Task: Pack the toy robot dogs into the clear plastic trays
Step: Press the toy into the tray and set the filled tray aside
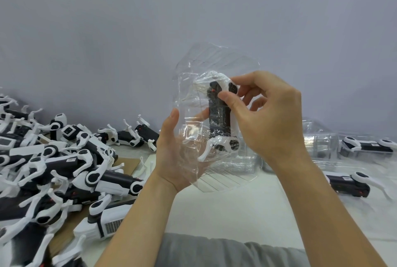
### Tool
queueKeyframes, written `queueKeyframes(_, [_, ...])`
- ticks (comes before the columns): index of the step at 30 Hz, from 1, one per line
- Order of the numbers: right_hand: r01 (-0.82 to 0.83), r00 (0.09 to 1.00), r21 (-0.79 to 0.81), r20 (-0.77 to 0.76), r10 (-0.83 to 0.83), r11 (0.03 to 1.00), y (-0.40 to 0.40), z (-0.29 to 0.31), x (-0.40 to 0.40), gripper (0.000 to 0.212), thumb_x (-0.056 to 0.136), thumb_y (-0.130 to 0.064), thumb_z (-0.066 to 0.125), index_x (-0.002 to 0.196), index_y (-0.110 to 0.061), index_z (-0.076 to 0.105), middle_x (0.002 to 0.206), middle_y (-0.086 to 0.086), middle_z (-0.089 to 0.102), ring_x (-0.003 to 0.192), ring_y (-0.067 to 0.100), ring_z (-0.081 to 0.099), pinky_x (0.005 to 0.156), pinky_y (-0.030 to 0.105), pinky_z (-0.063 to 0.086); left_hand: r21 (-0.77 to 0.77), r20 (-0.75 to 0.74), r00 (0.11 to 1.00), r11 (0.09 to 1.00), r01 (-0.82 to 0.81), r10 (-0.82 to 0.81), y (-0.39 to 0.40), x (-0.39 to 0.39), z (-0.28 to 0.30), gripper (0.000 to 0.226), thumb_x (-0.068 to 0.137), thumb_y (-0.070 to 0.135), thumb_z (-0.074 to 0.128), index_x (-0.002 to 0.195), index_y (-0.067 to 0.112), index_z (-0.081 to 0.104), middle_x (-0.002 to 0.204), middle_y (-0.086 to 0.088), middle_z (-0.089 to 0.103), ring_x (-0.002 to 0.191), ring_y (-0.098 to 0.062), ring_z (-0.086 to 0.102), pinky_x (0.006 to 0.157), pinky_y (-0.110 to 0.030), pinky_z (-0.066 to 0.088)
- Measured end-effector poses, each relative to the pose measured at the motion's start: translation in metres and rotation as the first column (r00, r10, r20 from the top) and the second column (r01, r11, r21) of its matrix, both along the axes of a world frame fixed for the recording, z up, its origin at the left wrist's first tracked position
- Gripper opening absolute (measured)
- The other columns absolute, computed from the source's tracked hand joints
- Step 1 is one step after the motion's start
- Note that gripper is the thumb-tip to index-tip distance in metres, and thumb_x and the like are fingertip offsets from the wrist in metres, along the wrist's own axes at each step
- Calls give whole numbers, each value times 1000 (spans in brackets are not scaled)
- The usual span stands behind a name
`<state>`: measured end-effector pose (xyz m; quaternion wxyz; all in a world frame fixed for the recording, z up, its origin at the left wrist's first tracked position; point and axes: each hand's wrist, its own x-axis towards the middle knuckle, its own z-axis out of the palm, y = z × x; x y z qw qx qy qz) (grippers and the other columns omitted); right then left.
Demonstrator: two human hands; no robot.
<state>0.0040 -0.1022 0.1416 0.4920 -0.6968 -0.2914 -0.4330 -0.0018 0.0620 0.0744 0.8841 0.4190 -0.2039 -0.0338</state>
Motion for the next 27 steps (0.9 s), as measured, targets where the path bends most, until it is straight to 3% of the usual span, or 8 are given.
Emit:
queueKeyframes(7, [29, 984, 50, -177, -20, 998, -8, -3, 2, 12, 95, -26, 64, 86, -22, 72, 75, -11, 66, 65, 4, 59, 57, 11, 41, 102, -123, 992, 995, -13, 25, 4, 3, 1, 81, 59, 58, 87, 126, 17, 69, 129, -10, 56, 116, -27, 53, 99, -52, 52])
queueKeyframes(10, [144, 967, 245, -241, -83, 959, -18, -1, 7, 18, 97, -18, 55, 88, -23, 71, 73, -15, 64, 59, -7, 55, 55, 5, 37, 402, -36, 998, 915, -38, 58, 9, -1, 9, 71, 60, 59, 86, 119, 22, 72, 123, -9, 69, 112, -27, 65, 97, -48, 54])
queueKeyframes(14, [248, 925, 519, -379, -40, 818, -30, 2, 12, 25, 86, -15, 47, 85, -27, 70, 73, -8, 65, 54, -3, 54, 54, 9, 39, 814, 138, 980, 546, -195, 144, 9, -5, 19, 49, 68, 57, 72, 112, 37, 71, 118, 9, 71, 115, -6, 64, 101, -26, 45])
queueKeyframes(18, [244, 882, 514, -471, 33, 822, -30, 0, 13, 27, 83, -15, 46, 85, -26, 71, 68, -11, 64, 51, -3, 53, 56, 14, 41, 976, 206, 975, 57, -211, 81, -4, -6, 22, 65, 60, 63, 84, 118, 53, 57, 121, 25, 56, 98, 3, 65, 82, -8, 46])
queueKeyframes(20, [214, 868, 463, -494, 50, 860, -26, -3, 15, 26, 85, -14, 47, 84, -25, 71, 66, -12, 63, 50, -3, 52, 53, 13, 42, 949, 262, 965, -185, -255, 16, -16, -2, 13, 84, 59, 66, 84, 130, 55, 42, 131, 19, 51, 120, -7, 53, 100, -20, 40])
queueKeyframes(22, [166, 855, 394, -514, 68, 904, -21, -6, 16, 25, 88, -12, 49, 82, -25, 70, 63, -12, 63, 48, -2, 51, 49, 12, 43, 915, 270, 963, -305, -264, -23, -26, 2, 0, 100, 55, 70, 84, 138, 57, 29, 143, 8, 43, 137, -16, 27, 115, -40, 23])
queueKeyframes(25, [86, 829, 221, -557, 54, 971, -12, -13, 16, 23, 89, -12, 52, 86, -25, 70, 66, -10, 66, 47, -2, 53, 46, 11, 42, 969, 209, 976, -148, -199, 57, -26, 7, -9, 98, 59, 74, 78, 142, 57, 29, 150, 7, 36, 143, -16, 25, 119, -44, 23])
queueKeyframes(27, [44, 818, 86, -574, 14, 995, -4, -19, 15, 22, 89, -13, 51, 87, -26, 69, 63, -10, 66, 46, -2, 53, 46, 12, 40, 950, 292, 938, 56, -307, 188, -18, 15, -11, 65, 79, 59, 73, 136, 42, 48, 142, 10, 50, 134, -10, 44, 111, -34, 37])
